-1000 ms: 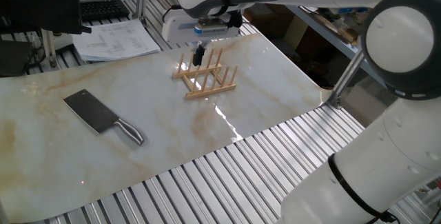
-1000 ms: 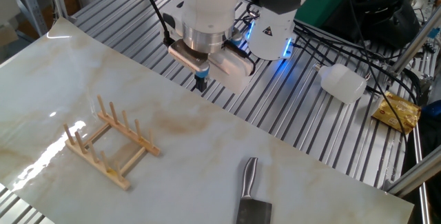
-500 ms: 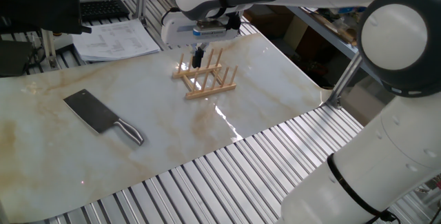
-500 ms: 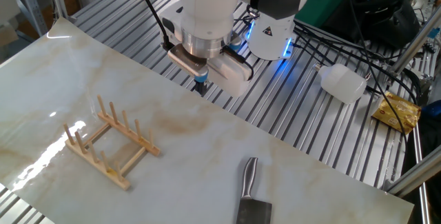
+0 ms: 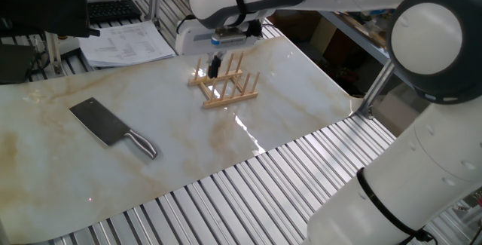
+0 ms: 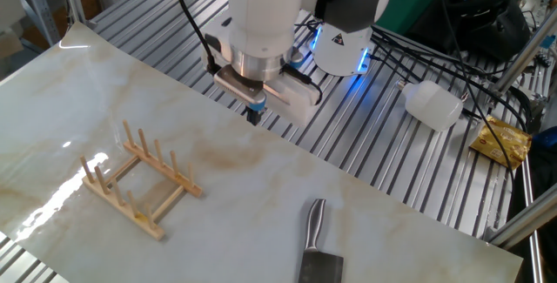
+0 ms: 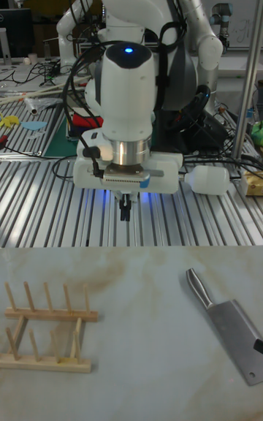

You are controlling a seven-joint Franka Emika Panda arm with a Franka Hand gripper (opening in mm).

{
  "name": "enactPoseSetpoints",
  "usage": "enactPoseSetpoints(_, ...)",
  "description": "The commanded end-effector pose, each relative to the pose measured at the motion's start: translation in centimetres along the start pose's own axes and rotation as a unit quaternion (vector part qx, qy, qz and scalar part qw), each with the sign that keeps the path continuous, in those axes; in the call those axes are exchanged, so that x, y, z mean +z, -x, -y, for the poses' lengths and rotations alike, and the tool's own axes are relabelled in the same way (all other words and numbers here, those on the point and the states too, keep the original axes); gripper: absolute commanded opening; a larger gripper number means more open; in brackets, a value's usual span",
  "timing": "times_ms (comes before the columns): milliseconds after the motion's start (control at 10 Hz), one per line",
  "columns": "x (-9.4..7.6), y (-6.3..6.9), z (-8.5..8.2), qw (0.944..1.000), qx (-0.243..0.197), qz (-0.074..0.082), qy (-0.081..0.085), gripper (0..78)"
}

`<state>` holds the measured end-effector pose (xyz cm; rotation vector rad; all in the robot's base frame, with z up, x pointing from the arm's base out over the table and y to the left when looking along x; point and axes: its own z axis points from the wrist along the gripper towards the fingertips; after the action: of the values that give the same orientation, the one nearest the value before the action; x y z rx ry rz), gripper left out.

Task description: Put the knife on the knife rack

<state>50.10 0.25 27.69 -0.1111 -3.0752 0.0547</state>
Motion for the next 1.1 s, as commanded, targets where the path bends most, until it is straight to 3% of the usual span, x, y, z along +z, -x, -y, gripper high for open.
enactPoseSetpoints(100, 0.44, 0.13, -0.18, 1.0000, -0.008, 0.003, 0.002, 0.0)
enactPoseSetpoints(400, 1.31, 0.16, -0.40, 1.0000, -0.009, 0.003, 0.002, 0.0)
enactPoseSetpoints(1100, 1.40, 0.12, -0.39, 0.9999, -0.014, 0.003, 0.003, 0.0)
